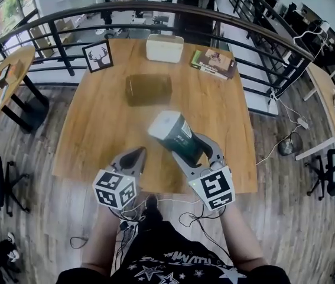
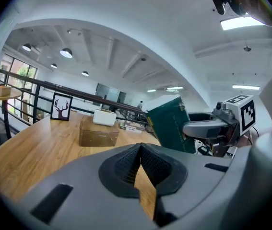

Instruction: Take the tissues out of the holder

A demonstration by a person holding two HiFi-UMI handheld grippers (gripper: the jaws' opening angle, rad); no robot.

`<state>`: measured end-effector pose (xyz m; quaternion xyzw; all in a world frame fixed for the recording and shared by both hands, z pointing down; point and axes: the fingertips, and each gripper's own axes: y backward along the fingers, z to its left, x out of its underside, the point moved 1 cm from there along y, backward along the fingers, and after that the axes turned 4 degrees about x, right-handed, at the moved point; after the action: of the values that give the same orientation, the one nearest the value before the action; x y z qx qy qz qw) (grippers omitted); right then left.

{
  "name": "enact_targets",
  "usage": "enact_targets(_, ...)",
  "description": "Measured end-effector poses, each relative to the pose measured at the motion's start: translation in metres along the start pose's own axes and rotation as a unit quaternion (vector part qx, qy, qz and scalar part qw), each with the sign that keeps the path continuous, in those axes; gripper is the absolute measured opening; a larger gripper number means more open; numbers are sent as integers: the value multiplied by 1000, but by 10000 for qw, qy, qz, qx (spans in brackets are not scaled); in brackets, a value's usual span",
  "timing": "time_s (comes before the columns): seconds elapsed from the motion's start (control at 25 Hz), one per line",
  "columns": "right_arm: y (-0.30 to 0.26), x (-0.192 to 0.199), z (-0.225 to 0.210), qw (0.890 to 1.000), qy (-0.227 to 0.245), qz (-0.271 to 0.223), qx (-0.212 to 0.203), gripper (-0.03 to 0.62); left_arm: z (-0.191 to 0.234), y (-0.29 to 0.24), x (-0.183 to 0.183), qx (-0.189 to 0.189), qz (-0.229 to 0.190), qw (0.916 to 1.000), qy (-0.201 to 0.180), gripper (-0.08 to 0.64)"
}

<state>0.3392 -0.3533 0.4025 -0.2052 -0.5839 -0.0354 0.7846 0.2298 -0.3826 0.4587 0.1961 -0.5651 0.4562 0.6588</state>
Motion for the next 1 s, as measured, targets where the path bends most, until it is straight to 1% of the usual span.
enact_targets(0.16,86,17,29,9999,-109,-107,-22,275,-71,39,31,-25,-36,10000,-60,14)
enact_targets(0.28,145,44,51,9995,-301,47,-89,275,-128,65,59,85,-30,9999,-114,14)
enact_targets(0.4,192,69,70,9959,-846,215,-223,275,-176,91,86,171,-15,9999,-20,14)
enact_targets(0.52,233,81,88,9903,-1360,150,-263,275,-213,122,106,101,28,9999,-84,14)
enact_targets(0.6,257,84,98,9885,-1489,101,-243,275,-233,143,115,86,85,9998,-148,14)
enact_targets(0.68,275,83,108,9884,-1497,53,-240,275,-249,159,119,144,142,9995,-243,14)
enact_targets(0.84,299,73,128,9890,-1449,-180,-256,275,-265,175,115,307,142,9982,-496,14)
enact_targets(0.92,308,73,137,9879,-1509,-250,-265,275,-270,180,114,369,73,9981,-492,14)
enact_targets(1.0,312,76,147,9879,-1514,-241,-236,275,-272,186,116,405,-10,9983,-408,14)
